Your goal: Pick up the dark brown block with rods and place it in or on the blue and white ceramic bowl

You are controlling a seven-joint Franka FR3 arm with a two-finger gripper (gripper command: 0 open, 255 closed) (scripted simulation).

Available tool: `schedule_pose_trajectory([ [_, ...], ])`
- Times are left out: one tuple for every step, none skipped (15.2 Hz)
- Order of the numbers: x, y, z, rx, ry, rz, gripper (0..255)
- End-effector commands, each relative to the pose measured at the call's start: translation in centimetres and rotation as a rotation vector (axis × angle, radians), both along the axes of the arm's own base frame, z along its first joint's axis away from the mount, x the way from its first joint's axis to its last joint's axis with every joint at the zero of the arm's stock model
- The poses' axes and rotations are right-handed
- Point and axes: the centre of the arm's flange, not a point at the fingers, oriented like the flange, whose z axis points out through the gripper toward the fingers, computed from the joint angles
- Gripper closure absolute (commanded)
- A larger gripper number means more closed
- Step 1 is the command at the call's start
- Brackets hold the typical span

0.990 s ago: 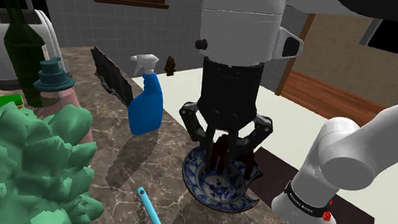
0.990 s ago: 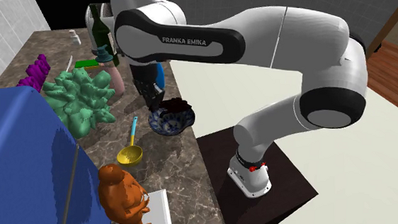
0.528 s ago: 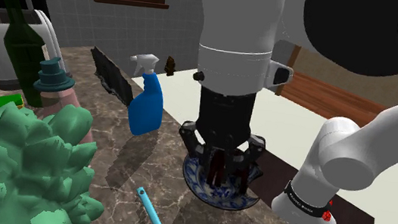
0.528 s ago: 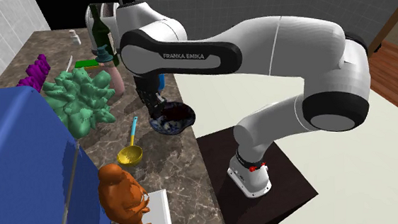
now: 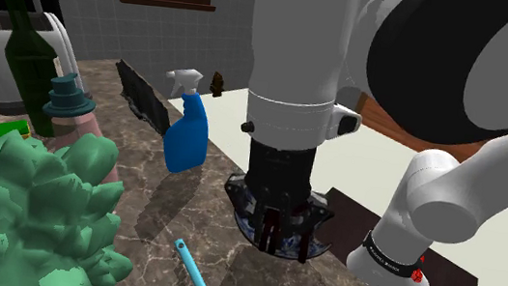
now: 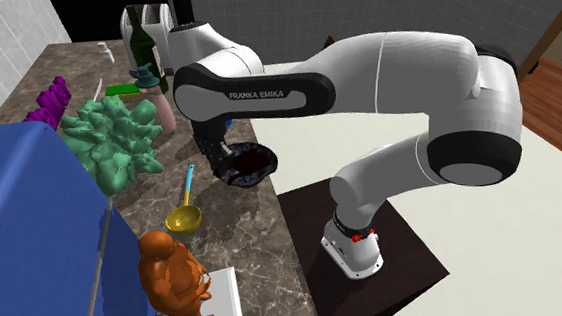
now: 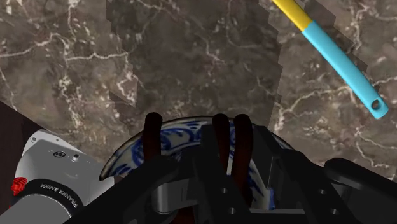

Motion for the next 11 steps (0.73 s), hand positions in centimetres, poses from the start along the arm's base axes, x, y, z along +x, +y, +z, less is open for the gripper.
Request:
schedule_pose_trajectory([
  [0.11,-0.13,-0.38,-0.006,0.003,-0.003,255],
  [0.11,-0.13,-0.38,-0.006,0.003,-0.003,255],
  [0.11,-0.13,-0.38,-0.006,0.003,-0.003,255],
  [0.11,-0.13,-0.38,-0.006,0.003,-0.003,255],
  [0.11,-0.13,-0.38,-0.006,0.003,-0.003,255],
  [0.09,-0.11,-0.4,-0.006,0.003,-0.003,0],
  [0.07,-0.11,-0.39,-0.006,0.003,-0.003,0],
  [0.07,-0.11,-0.39,-0.006,0.003,-0.003,0],
  [0.07,-0.11,-0.39,-0.006,0.003,-0.003,0],
  [0.07,-0.11,-0.39,-0.006,0.003,-0.003,0],
  [0.11,-0.13,-0.38,-0.006,0.003,-0.003,0],
])
